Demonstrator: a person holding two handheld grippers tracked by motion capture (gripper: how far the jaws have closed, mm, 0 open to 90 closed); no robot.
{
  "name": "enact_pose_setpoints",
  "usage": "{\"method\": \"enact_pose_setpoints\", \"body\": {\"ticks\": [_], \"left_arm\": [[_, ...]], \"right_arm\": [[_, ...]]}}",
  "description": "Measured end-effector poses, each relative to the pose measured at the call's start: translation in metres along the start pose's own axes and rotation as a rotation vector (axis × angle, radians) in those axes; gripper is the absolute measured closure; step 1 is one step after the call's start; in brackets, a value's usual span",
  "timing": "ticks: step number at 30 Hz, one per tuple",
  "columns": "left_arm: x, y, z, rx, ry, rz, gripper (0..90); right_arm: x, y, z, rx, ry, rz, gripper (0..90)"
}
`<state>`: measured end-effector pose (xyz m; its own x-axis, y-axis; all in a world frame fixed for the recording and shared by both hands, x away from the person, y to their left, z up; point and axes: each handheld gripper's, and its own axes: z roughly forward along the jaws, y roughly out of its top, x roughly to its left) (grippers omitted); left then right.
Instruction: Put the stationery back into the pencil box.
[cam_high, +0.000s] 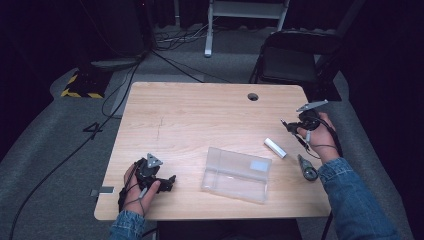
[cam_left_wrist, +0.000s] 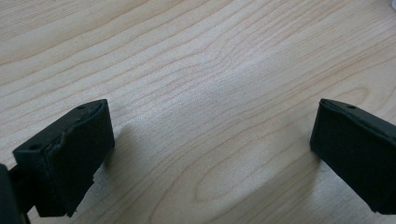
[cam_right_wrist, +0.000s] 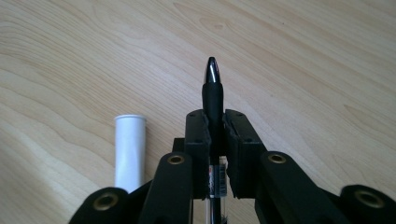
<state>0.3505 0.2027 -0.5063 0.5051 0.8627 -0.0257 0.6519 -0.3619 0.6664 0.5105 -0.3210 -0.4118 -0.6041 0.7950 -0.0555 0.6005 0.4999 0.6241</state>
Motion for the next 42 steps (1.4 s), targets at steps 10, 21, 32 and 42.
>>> {"method": "enact_pose_setpoints", "body": {"ticks": [10,21,32,42], "left_arm": [[0.0,0.0,0.0,0.0,0.0,0.0,0.1],[0.0,0.0,0.0,0.0,0.0,0.0,0.1],[0.0,0.001,0.0,-0.001,-0.004,0.013,0.2],[0.0,0.0,0.001,0.0,-0.006,0.009,0.2]], "right_arm": [[0.023,0.013,-0.024,-0.069,0.046,-0.064,80.7],[0.059,0.024,-0.045,-0.143,0.133,-0.138,80.6],[0.105,0.027,-0.06,-0.21,0.234,-0.215,80.6],[0.129,0.02,-0.059,-0.278,0.333,-0.218,80.6]]}}
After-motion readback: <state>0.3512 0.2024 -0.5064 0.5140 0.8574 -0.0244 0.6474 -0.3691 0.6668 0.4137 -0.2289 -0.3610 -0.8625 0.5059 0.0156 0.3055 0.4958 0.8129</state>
